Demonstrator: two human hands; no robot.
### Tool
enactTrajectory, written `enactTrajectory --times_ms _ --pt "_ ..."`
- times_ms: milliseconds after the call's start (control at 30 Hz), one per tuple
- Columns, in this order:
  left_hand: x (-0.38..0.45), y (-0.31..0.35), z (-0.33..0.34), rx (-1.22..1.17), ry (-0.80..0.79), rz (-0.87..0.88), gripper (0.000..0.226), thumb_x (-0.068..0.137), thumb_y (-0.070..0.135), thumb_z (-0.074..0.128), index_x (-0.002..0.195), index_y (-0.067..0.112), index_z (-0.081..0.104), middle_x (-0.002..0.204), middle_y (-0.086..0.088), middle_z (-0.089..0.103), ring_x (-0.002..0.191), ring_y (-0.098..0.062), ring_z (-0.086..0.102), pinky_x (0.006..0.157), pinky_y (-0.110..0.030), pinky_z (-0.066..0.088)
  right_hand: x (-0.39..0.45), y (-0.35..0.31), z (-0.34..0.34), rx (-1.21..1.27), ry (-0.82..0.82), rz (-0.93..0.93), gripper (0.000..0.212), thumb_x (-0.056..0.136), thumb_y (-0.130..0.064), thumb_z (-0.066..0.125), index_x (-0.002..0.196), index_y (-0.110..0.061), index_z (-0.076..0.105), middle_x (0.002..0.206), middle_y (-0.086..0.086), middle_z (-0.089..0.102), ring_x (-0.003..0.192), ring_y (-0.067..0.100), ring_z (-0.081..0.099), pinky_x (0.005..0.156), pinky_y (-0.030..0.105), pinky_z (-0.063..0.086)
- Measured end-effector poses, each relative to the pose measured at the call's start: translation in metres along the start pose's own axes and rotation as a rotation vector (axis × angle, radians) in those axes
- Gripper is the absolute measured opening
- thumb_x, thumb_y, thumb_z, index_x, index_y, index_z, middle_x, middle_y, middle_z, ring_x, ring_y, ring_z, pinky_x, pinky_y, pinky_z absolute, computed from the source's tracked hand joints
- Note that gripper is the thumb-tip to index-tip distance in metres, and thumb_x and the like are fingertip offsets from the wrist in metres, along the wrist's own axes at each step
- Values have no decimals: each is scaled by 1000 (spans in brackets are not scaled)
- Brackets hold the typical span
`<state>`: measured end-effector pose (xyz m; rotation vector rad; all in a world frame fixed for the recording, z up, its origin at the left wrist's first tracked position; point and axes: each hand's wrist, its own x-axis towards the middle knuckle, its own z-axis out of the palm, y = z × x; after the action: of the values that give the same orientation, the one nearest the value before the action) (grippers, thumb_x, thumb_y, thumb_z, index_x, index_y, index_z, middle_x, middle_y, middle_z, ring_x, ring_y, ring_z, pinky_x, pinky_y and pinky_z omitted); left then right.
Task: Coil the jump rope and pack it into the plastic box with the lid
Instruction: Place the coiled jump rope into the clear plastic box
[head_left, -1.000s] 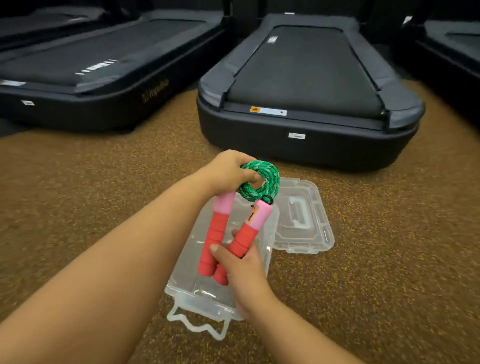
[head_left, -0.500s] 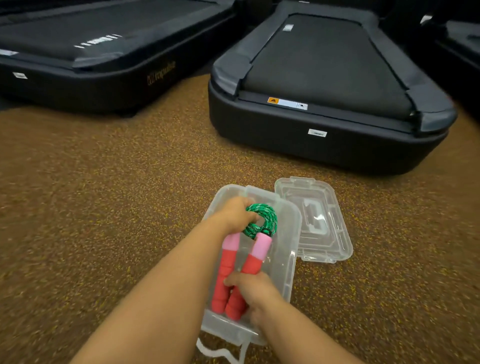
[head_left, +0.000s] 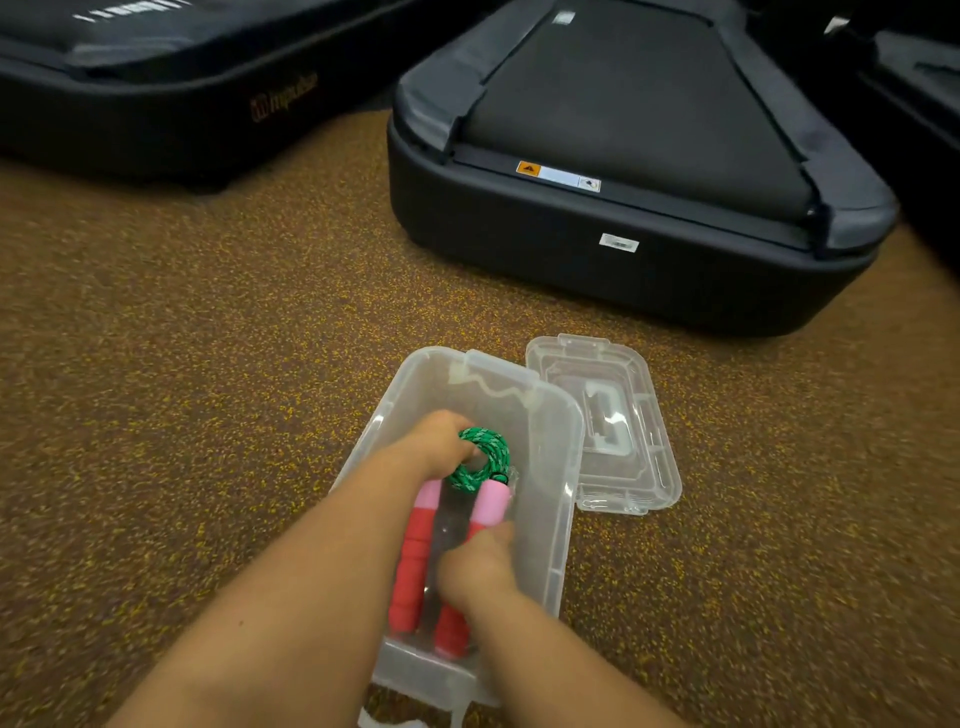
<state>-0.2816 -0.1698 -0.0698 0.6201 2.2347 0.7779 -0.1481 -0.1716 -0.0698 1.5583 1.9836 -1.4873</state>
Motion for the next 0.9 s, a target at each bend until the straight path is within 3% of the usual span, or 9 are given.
enactTrajectory --times_ms 100,300,500,667,800,900 --pt "2 -2 7 39 15 -24 25 81 15 70 105 8 70 108 -14 70 101 -28 63 83 -29 47 -1 -1 -4 -109 -3 -64 97 86 -15 59 149 -9 -15 154 18 16 139 33 30 112 37 28" --pt "0 -7 16 176 89 -41 37 83 25 70 118 14 67 123 -12 64 114 -28 57 97 -31 44 -10 -4 2 -447 -89 -164 85 94 -17 46 149 -11 -17 156 11 -31 147 34 -8 118 38 8" --pt "-10 -3 6 280 101 -161 47 80 37 70 114 4 64 115 -14 66 106 -31 61 89 -36 49 -10 -8 5 -584 -160 -134 84 93 -21 46 149 -4 -14 154 12 -35 146 35 -17 119 40 4" --pt "-26 1 2 530 147 -274 33 86 9 61 119 1 60 125 -14 62 116 -30 59 90 -35 49 -12 -11 6 -573 -172 -118 82 96 -32 42 149 -2 -13 154 12 -34 146 38 -16 118 43 9" --pt "-34 -6 12 520 103 -323 39 85 7 61 124 5 58 132 -13 58 122 -29 55 95 -38 47 -11 -13 11 -632 -210 -52 85 95 -29 46 149 -2 -13 155 17 -30 146 40 -12 118 44 11" --pt "-35 -7 16 486 139 -313 34 86 3 56 119 3 61 126 -16 62 117 -32 58 92 -38 48 -10 -12 14 -662 -228 -67 83 94 -27 47 149 1 -8 157 21 -21 145 43 -10 118 48 10"
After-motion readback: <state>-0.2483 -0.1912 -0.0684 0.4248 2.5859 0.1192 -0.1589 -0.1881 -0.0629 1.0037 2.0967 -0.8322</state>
